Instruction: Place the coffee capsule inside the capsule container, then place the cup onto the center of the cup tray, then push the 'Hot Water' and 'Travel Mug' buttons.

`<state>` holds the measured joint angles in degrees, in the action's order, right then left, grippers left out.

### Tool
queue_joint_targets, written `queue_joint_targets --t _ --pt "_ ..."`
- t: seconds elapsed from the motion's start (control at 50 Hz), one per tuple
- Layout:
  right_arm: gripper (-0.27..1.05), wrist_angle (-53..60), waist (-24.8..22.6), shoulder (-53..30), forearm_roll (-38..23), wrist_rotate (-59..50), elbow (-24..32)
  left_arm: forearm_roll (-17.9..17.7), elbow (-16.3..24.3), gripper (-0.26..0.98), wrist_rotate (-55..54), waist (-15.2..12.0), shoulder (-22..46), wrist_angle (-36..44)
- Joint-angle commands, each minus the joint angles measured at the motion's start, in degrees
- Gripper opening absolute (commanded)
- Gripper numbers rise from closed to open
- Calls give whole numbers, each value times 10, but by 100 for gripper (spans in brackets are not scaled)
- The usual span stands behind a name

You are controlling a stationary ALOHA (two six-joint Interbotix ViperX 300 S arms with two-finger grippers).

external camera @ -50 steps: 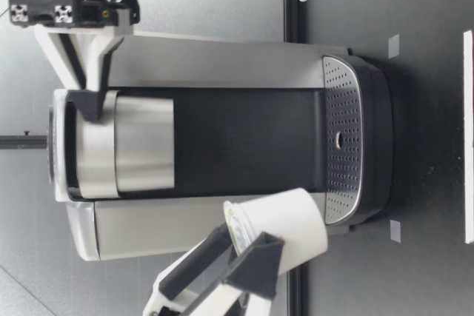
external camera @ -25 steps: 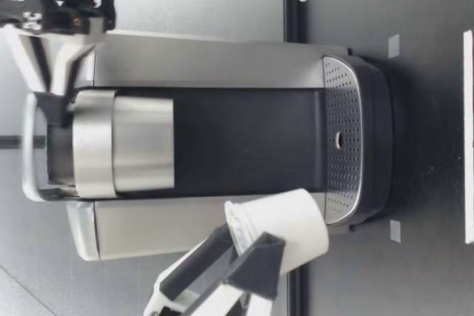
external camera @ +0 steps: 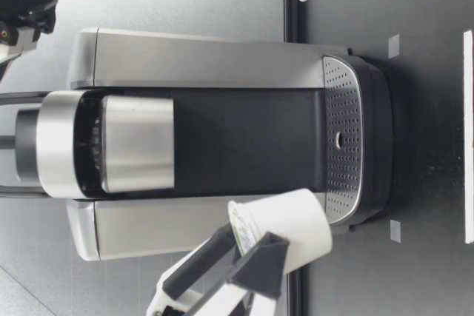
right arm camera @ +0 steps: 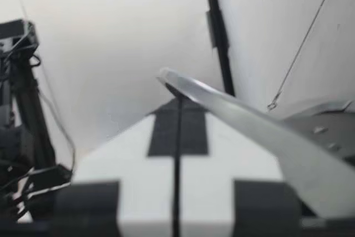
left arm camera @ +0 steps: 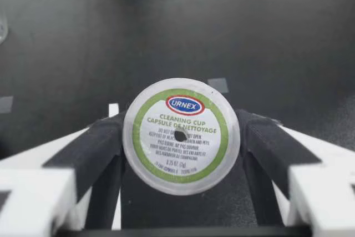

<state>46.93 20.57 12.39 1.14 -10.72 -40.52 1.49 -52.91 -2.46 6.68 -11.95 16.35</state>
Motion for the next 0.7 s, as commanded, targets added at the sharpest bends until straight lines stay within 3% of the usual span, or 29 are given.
queue_joint_targets --t 0.0,0.36,0.68 --pt "1 7 26 3 2 -2 21 0 8 54 0 1 -4 4" --pt "1 6 91 -30 2 -4 58 0 23 54 11 -1 -9 3" --pt "1 7 117 -33 1 -2 67 0 76 54 120 -36 -38 2"
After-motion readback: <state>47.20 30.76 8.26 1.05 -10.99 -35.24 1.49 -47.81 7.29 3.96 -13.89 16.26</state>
